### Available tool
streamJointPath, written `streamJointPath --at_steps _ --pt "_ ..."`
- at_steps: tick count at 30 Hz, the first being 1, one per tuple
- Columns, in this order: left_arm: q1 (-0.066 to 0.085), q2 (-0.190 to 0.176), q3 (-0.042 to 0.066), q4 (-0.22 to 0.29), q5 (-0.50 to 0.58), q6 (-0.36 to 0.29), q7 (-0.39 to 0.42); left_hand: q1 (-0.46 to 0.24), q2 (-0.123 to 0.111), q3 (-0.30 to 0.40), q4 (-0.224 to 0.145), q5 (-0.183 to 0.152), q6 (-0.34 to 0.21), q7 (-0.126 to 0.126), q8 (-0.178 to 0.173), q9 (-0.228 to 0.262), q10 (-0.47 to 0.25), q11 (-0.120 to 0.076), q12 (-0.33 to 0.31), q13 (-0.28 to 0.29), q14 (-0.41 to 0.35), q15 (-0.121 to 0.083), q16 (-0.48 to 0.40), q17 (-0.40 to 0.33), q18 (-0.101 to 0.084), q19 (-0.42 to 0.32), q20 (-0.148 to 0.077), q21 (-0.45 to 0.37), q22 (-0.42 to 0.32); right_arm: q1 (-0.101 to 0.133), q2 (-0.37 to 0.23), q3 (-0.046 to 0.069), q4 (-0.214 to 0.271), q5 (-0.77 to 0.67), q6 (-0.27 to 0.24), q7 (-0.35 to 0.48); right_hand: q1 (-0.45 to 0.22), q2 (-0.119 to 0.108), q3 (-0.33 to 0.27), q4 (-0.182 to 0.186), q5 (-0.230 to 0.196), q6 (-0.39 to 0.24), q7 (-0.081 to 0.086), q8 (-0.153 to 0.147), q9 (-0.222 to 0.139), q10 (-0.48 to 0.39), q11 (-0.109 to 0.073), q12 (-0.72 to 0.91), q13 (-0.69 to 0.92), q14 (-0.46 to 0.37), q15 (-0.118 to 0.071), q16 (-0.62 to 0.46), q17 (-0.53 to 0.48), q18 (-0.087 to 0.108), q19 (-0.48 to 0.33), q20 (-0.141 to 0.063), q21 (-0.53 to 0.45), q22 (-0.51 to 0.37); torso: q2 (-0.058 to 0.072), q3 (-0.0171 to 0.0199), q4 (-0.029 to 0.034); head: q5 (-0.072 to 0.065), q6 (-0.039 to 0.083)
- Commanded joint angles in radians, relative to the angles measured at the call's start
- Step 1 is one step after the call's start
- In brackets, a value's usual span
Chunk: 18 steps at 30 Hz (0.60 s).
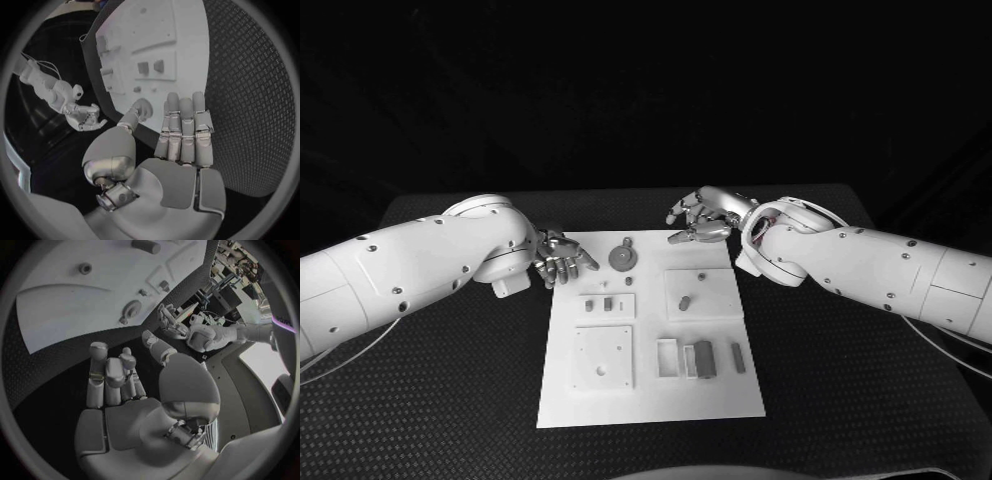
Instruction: Assemble the parts on the task board
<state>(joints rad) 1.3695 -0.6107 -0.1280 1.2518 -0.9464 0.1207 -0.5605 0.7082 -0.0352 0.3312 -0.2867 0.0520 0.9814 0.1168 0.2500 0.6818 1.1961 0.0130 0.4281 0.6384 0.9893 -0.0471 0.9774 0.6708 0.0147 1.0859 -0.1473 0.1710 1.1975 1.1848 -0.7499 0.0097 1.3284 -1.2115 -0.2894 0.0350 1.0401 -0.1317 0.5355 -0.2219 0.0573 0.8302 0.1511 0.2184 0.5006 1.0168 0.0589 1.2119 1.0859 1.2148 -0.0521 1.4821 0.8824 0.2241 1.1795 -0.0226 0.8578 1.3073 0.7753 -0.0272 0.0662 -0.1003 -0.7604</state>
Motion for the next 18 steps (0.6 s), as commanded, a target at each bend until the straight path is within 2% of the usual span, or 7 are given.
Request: streamJointPath --at_steps 1,4,6,8,12,16,18 --pt "0.01 -0.022 0.002 0.026 0.039 -0.196 0.132 0.081 -0.007 0.024 0.001 0.0 -0.037 0.022 -0.012 -0.004 -0.068 0.036 -0.057 -0.038 -0.063 0.043 -0.061 -0.038 -0.015 -0.061 0.041 -0.052 -0.031 0.0 -0.002 0.0 -0.002 -0.001 0.003 0.007 -0.004 -0.009 -0.001 0.005 0.002 -0.014 0.019 0.001 -0.001 -0.007 -0.002 0.006 -0.001 -0.008 -0.001 -0.003 -0.001 0.038 -0.002 -0.007 -0.004 0.018 -0.001 -0.0009 0.0019 -0.003 0.005" --pt "0.011 -0.027 0.002 0.044 0.03 -0.261 0.233 0.217 -0.04 0.105 0.005 -0.002 -0.071 0.038 -0.025 -0.016 -0.115 0.068 -0.105 -0.081 -0.096 0.077 -0.106 -0.075 -0.011 -0.087 0.074 -0.088 -0.057 0.0 -0.003 0.0 -0.004 -0.001 -0.001 0.008 -0.004 -0.009 -0.001 0.005 0.002 -0.014 0.019 0.001 -0.001 -0.007 -0.002 0.006 -0.001 -0.008 -0.001 -0.003 -0.001 0.038 -0.002 -0.007 -0.004 0.018 0.0 -0.001 0.0017 -0.004 0.009" --pt "0.011 -0.025 -0.001 0.06 -0.027 -0.289 0.299 0.301 -0.068 0.157 0.001 -0.002 -0.088 0.048 -0.031 -0.026 -0.166 0.098 -0.154 -0.122 -0.087 0.082 -0.104 -0.083 -0.002 -0.075 0.083 -0.092 -0.064 0.0 -0.004 0.0 -0.006 -0.001 -0.003 0.008 -0.004 -0.009 -0.001 0.005 0.002 -0.014 0.019 0.001 -0.001 -0.007 -0.002 0.006 -0.001 -0.008 -0.001 -0.003 -0.001 0.038 -0.002 -0.007 -0.004 0.018 0.0 -0.0015 0.0014 -0.005 0.01" --pt "0.01 -0.022 -0.008 0.071 -0.093 -0.305 0.361 0.337 -0.076 0.176 -0.001 -0.001 -0.093 0.044 -0.031 -0.03 -0.171 0.105 -0.172 -0.142 -0.084 0.084 -0.103 -0.088 0.001 -0.069 0.085 -0.094 -0.066 0.0 -0.003 0.0 -0.007 -0.001 -0.004 0.009 -0.004 -0.009 -0.001 0.005 0.002 -0.014 0.019 0.001 -0.001 -0.007 -0.002 0.006 -0.001 -0.008 -0.001 -0.003 -0.001 0.038 -0.002 -0.007 -0.004 0.018 0.001 -0.0019 0.001 -0.005 0.012" --pt "0.008 -0.014 -0.033 0.096 -0.268 -0.361 0.449 0.428 -0.092 0.209 -0.001 -0.001 -0.078 0.032 -0.02 -0.039 -0.149 0.106 -0.195 -0.181 -0.076 0.084 -0.096 -0.095 0.003 -0.057 0.086 -0.096 -0.067 0.0 -0.002 0.0 -0.008 0.0 -0.011 0.01 -0.004 -0.009 -0.001 0.005 0.002 -0.015 0.019 0.001 -0.001 -0.007 -0.002 0.006 -0.002 -0.008 -0.001 -0.003 -0.001 0.038 -0.001 -0.007 -0.004 0.018 0.001 -0.0021 -0.0005 -0.004 0.015" --pt "0.004 0.006 -0.074 0.091 -0.371 -0.409 0.517 0.471 -0.105 0.23 0.0 -0.001 -0.076 0.022 -0.024 -0.052 -0.136 0.099 -0.22 -0.209 -0.062 0.078 -0.084 -0.097 0.005 -0.041 0.081 -0.092 -0.065 0.0 -0.002 0.0 -0.01 0.001 -0.03 0.008 -0.004 -0.009 -0.001 0.005 0.002 -0.015 0.02 0.0 -0.001 -0.007 -0.002 0.006 -0.002 -0.008 -0.001 -0.003 -0.001 0.038 -0.001 -0.007 -0.004 0.018 0.001 -0.0023 0.0003 -0.006 0.018" --pt "-0.001 0.016 -0.087 0.083 -0.412 -0.426 0.535 0.477 -0.105 0.235 0.0 -0.001 -0.07 0.018 -0.023 -0.057 -0.132 0.097 -0.235 -0.222 -0.048 0.071 -0.075 -0.097 0.006 -0.027 0.077 -0.088 -0.062 0.0 -0.001 0.0 -0.012 0.002 -0.039 0.007 -0.004 -0.01 -0.001 0.006 0.002 -0.016 0.02 0.0 -0.002 -0.007 -0.002 0.007 -0.002 -0.008 0.0 -0.003 -0.001 0.038 -0.001 -0.007 -0.004 0.018 0.001 -0.0019 0.0001 -0.006 0.019"
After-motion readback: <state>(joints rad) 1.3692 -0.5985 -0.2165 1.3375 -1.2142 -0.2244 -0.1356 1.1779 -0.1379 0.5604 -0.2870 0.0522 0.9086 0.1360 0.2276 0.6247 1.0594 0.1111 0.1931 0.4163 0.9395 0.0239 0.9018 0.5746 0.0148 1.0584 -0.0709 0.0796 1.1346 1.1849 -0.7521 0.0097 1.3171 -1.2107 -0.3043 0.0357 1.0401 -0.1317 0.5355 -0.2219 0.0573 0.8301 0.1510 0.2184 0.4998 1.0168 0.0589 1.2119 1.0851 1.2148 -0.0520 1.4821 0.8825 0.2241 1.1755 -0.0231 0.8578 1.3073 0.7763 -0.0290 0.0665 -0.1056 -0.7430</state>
